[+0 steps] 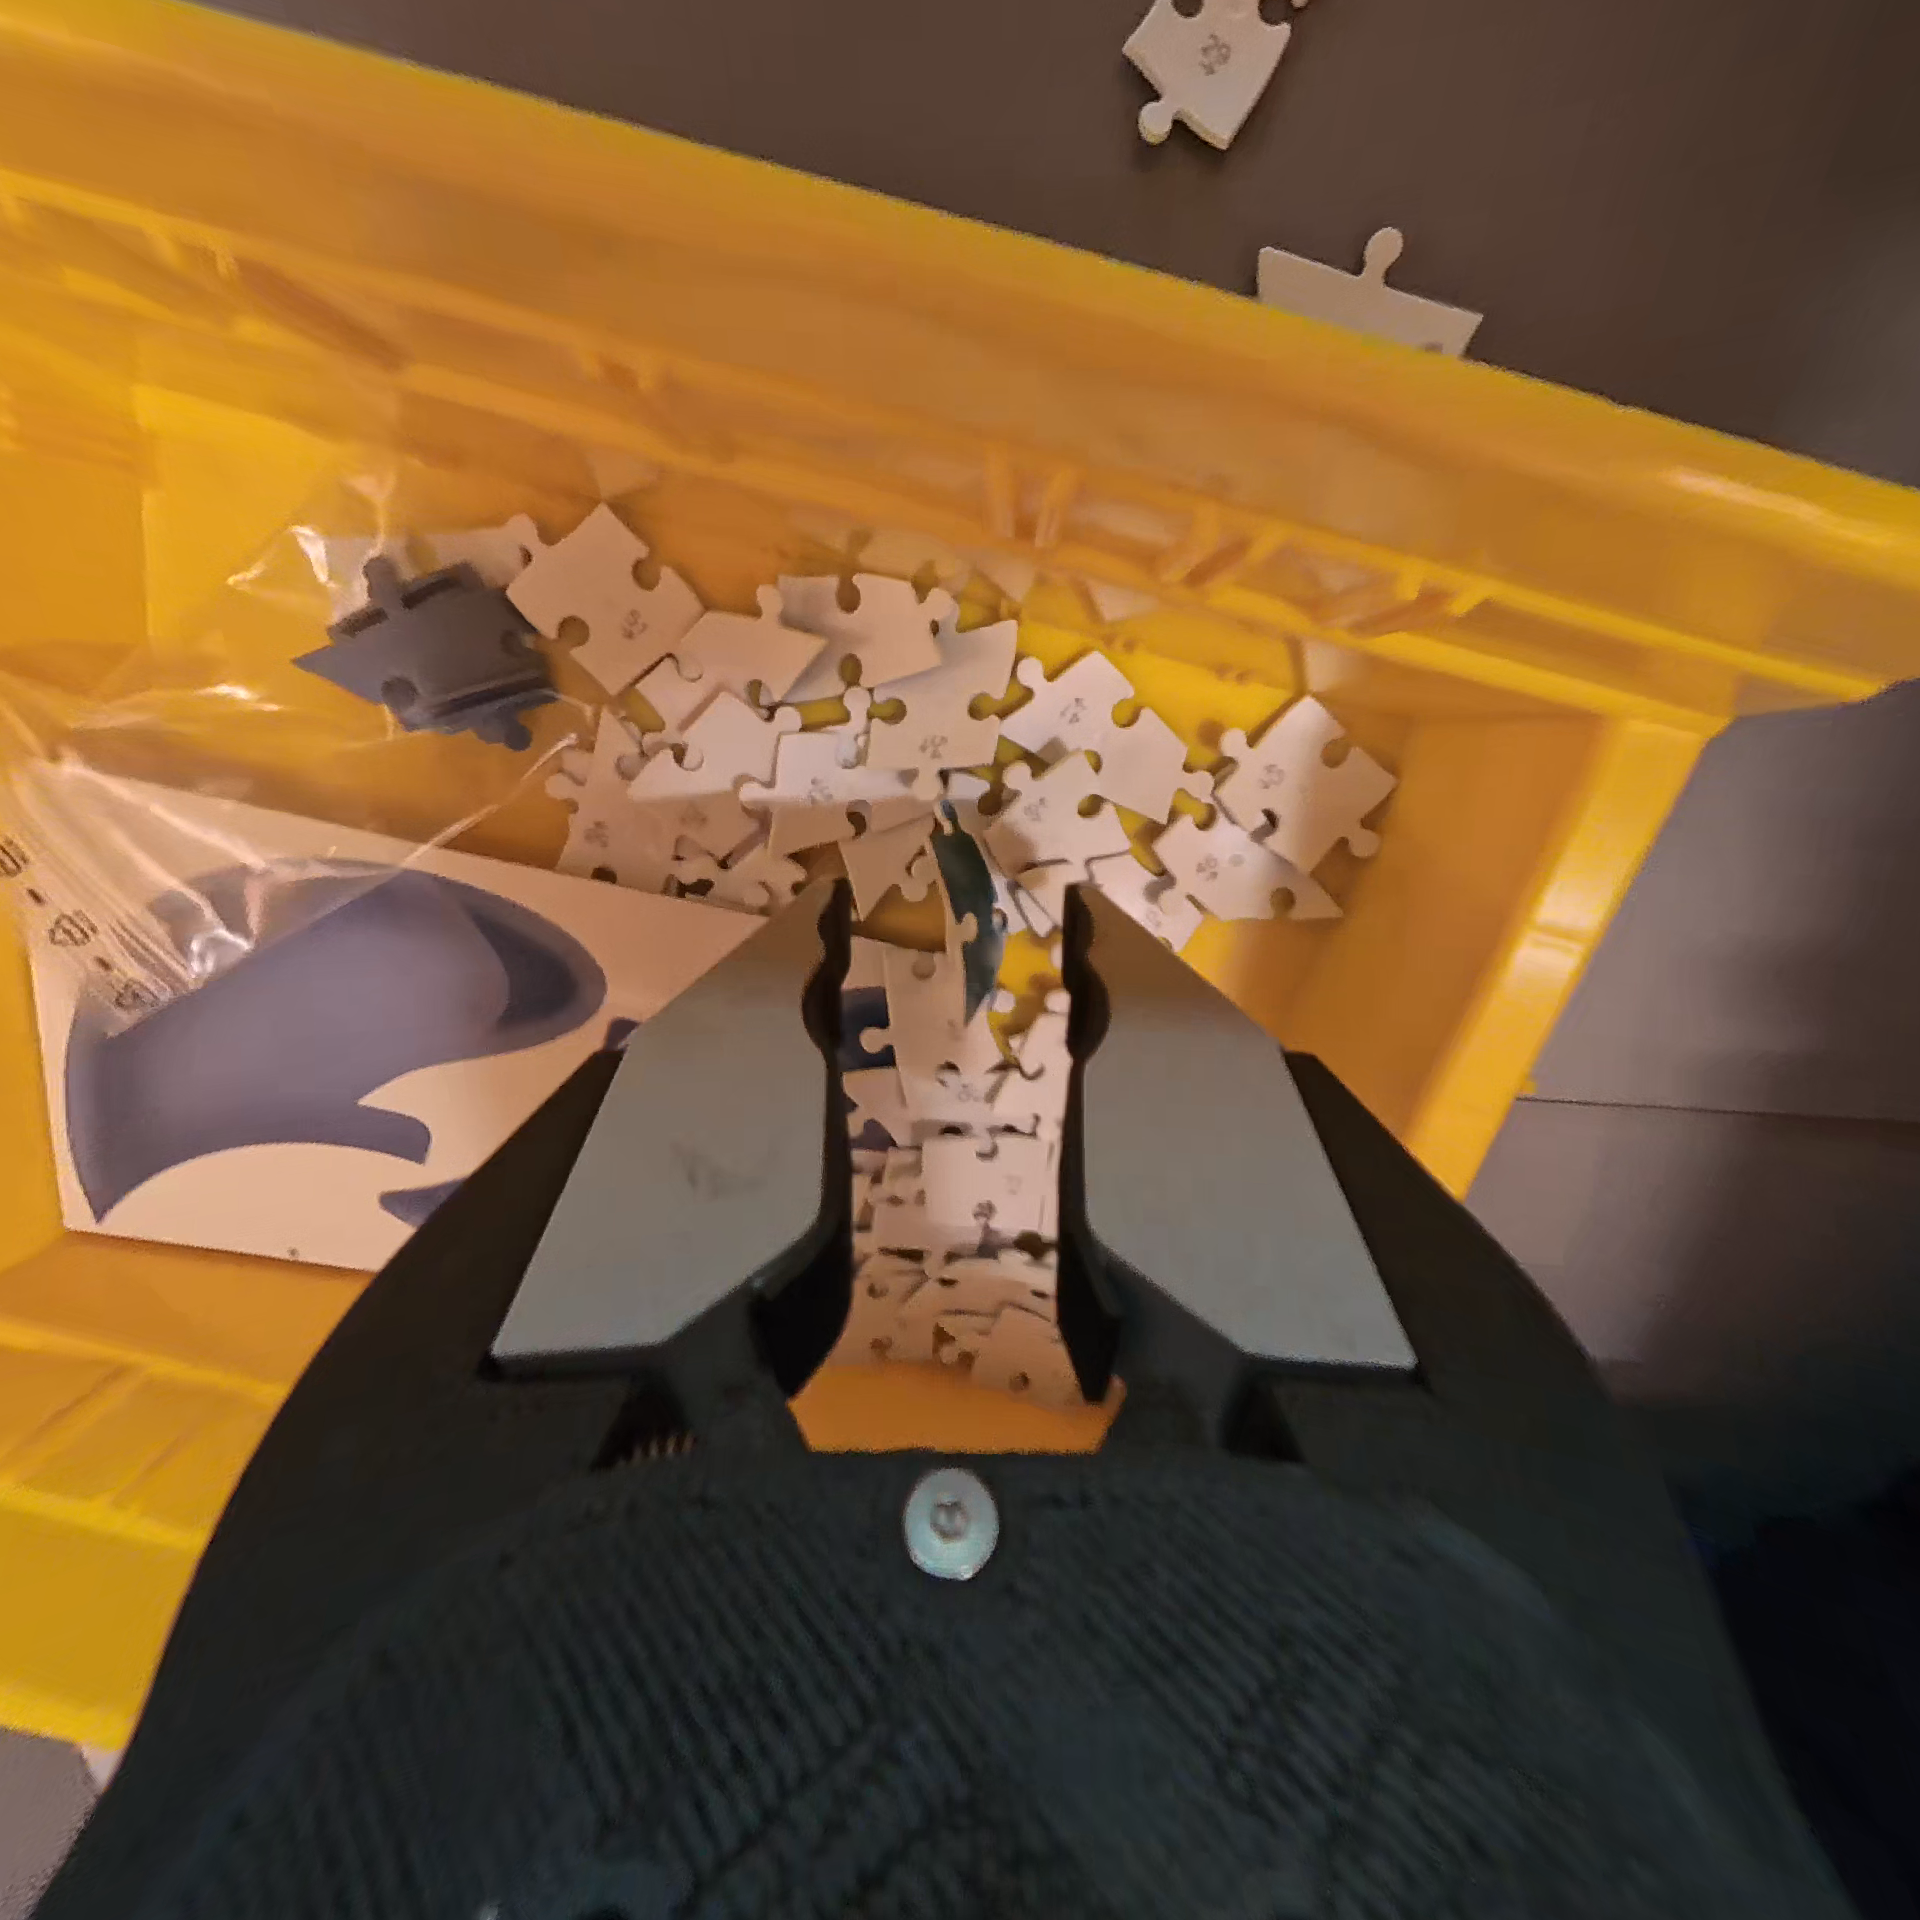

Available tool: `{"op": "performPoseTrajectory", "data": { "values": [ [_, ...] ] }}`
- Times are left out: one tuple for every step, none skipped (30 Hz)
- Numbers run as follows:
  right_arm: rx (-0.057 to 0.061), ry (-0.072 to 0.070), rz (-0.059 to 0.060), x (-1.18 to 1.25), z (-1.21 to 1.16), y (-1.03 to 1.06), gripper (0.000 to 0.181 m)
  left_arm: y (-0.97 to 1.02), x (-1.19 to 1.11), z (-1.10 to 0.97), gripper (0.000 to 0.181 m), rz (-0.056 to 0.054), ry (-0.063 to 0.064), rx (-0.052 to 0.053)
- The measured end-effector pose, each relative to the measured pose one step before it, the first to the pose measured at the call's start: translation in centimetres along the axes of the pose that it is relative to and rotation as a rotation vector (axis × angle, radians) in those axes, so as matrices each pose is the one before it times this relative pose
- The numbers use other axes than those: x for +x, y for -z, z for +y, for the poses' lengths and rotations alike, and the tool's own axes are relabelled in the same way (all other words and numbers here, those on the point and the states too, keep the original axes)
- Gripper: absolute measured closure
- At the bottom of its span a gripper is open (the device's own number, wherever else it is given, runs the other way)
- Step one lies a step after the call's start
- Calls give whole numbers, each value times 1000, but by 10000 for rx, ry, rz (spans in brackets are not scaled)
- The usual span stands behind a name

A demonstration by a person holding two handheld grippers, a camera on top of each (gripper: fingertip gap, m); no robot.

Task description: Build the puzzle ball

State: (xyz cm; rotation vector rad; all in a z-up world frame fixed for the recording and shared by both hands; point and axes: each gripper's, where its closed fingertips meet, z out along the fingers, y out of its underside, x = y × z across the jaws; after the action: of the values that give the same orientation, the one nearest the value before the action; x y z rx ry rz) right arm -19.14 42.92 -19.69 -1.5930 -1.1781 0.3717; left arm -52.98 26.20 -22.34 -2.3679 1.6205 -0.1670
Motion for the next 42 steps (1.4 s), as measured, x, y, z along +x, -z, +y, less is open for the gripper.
{"op": "performPoseTrajectory", "data": {
  "values": [
    [15,3,4,4,-21,19,173,137,133,168,141,28,174,-89],
    [19,1,3,6,-21,24,173,59,104,248,140,-24,181,-158],
    [14,-2,-4,-2,-19,14,173,-9,402,414,138,125,154,-259],
    [9,-3,-9,-10,-7,1,173,-57,574,512,138,189,71,-302],
    [4,0,-12,-10,-10,8,173,-73,424,489,138,59,-16,-274],
    [3,7,-14,-26,4,0,173,-32,258,412,139,-50,-67,-205],
    [-1,12,-10,-32,-10,-3,173,-21,215,178,139,-39,-112,-78],
    [-1,14,-8,-18,4,-5,173,-44,244,-176,140,33,-165,109],
    [-3,11,-9,-26,-2,6,173,-113,169,-383,142,53,-188,182],
    [-1,9,-4,-15,5,-5,173,-199,58,-259,144,42,-153,70],
    [4,5,-8,-28,-12,1,173,-247,-53,23,143,6,-79,-122],
    [0,-1,-8,-24,3,18,173,-255,-26,168,143,16,-26,-196],
    [3,-2,-4,-20,-14,13,173,-237,96,158,141,80,-18,-146],
    [4,0,4,2,-2,10,173,-180,115,121,141,80,-28,-87],
    [4,-2,6,4,-1,10,173,-62,-50,17,142,-32,-43,7],
    [-2,-9,2,5,3,-4,173,53,-61,-30,143,-34,-40,47],
    [-14,-15,-7,8,17,-20,173,98,-40,30,143,-24,-7,13],
    [-18,-16,-14,6,23,-22,173,158,-107,-5,143,-73,-8,46],
    [-14,-12,-12,1,26,-24,173,195,-102,-15,143,-74,-10,72],
    [-4,1,-1,-5,1,-4,173,209,-89,-21,143,-59,4,84],
    [1,10,5,6,-2,5,173,143,-91,-22,144,-35,18,74],
    [1,7,3,-7,2,-6,173,19,-58,-51,144,-8,22,46],
    [-5,2,-4,-8,2,-4,173,-114,38,69,144,54,12,-58],
    [-8,4,-4,-10,14,-6,173,-164,3,233,144,10,-4,-168],
    [1,10,-3,-19,-8,3,173,-150,-91,274,144,-64,-23,-181],
    [3,7,3,0,-4,4,173,-62,-13,156,144,-30,-18,-90],
    [-1,4,-2,-7,5,-11,172,40,146,27,145,76,-8,11],
    [-6,-1,-2,-4,9,5,172,128,156,-60,147,81,-9,71],
    [-4,-4,-2,-2,1,-10,173,166,217,-110,149,100,-33,105],
    [0,-2,1,9,0,-6,173,176,277,-123,151,118,-67,102],
    [-3,-1,2,2,4,2,173,131,343,-100,152,134,-96,95],
    [-4,-1,0,-1,6,3,173,53,391,-127,154,169,-99,77],
    [-6,-1,-3,-5,13,-12,172,-92,352,-44,155,167,-77,-1],
    [-9,2,-2,-2,3,-14,172,-220,74,56,155,37,-35,-99],
    [-6,8,4,-4,11,-2,172,-309,-56,134,154,6,16,-165],
    [2,9,5,-7,-10,2,172,-335,25,153,151,84,56,-177],
    [4,4,2,6,-5,-3,172,-101,-62,-19,150,42,52,-44],
    [2,-2,1,4,2,6,172,52,-34,-255,149,32,70,147],
    [3,-8,0,2,-8,9,172,-18,-22,-91,149,21,30,40],
    [0,-8,-1,14,6,-4,172,-9,-56,-38,148,-22,14,12],
    [-4,-3,0,2,1,-10,172,-68,-140,-4,142,-89,9,-23],
    [-5,1,-4,-8,15,-1,172,-77,-84,-37,143,-44,-8,-34]
  ]
}}
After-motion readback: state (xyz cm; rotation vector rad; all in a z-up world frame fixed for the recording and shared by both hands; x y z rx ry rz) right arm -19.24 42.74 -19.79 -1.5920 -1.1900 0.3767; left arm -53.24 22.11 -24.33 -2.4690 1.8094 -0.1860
